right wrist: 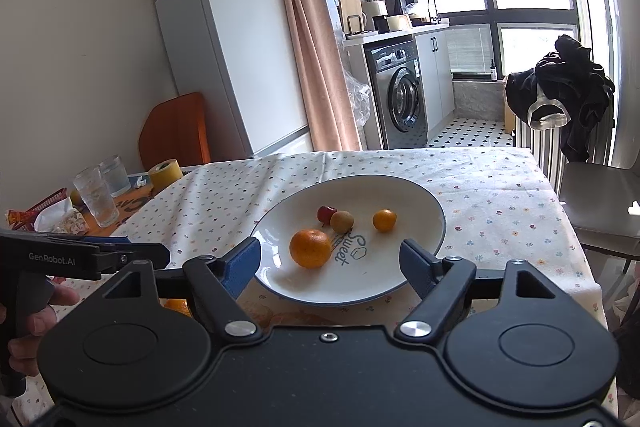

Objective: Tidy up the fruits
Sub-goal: 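Withdraw both grippers from the bowl toward the remaining fruit, then move both open grippers toward the remaining mandarins and plums, then grasp a red plum with the right gripper while the left gripper grasps a large orange, then carry the orange and plum into the white bowl and open both grippers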

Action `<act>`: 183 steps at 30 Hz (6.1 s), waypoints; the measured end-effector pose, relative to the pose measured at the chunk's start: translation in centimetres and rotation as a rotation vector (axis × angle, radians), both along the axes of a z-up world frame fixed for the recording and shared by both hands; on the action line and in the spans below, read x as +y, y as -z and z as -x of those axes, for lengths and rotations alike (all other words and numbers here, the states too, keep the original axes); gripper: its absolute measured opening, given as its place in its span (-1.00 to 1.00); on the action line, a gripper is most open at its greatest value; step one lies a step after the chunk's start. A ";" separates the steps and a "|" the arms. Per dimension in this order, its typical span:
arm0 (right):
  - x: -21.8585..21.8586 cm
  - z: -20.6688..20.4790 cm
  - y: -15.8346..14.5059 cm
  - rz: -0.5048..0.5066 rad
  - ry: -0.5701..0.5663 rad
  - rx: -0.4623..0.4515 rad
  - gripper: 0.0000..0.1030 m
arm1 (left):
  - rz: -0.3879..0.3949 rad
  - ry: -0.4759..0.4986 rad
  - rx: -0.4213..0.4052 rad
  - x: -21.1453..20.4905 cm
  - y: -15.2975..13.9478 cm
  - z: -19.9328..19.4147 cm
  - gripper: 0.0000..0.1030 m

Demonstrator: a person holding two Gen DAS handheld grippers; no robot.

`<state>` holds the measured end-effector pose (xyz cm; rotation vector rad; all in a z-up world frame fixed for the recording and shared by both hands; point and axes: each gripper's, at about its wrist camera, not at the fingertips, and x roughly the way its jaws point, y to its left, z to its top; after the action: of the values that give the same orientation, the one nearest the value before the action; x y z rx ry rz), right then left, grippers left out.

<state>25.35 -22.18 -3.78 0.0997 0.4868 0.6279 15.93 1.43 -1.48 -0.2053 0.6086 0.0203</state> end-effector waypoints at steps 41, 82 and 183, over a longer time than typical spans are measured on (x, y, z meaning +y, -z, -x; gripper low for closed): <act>0.3 4.1 0.5 0.018 -0.079 0.038 0.72 | 0.044 -0.044 0.002 2.1 1.1 6.7 0.93; 4.2 1.5 6.5 0.107 -0.157 0.188 -0.15 | 0.052 -0.005 0.092 1.7 6.4 1.3 0.20; 0.1 -2.5 2.0 0.020 -0.076 0.043 -0.56 | 0.005 0.100 -0.024 -3.8 1.4 -3.8 -0.29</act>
<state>27.83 -22.12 -5.75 0.0757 0.5400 0.6957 19.70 -2.41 -2.83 -0.1794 0.5941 -0.0802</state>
